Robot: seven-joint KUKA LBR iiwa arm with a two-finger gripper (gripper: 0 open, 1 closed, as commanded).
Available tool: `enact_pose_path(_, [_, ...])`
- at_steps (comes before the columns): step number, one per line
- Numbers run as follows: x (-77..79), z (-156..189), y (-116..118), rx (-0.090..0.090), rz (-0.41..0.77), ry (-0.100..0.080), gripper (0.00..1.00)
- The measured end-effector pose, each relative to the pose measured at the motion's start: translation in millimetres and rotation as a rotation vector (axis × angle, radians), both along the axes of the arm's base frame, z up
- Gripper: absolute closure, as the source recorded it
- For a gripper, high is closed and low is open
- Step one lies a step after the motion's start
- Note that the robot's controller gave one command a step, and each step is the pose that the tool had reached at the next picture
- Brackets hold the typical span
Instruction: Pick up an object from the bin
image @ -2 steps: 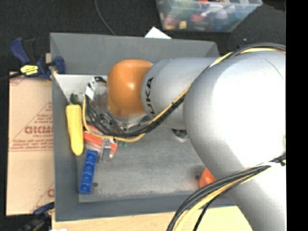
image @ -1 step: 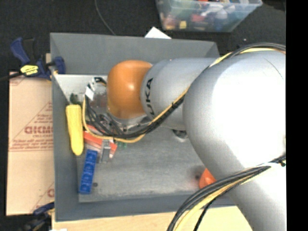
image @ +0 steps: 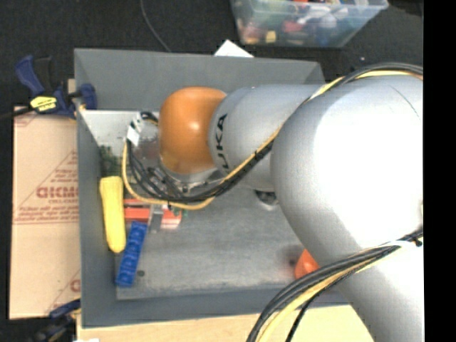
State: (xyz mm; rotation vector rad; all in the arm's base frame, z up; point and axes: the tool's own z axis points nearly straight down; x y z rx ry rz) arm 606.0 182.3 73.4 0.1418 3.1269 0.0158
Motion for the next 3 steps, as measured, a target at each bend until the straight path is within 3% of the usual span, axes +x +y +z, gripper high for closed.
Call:
enact_pose_path(2, [-1.3,9,-1,0.0,-0.002,0.003,1.0])
enact_pose_path(3, [-3.3,41,-1,-0.002,-0.002,0.012,1.0])
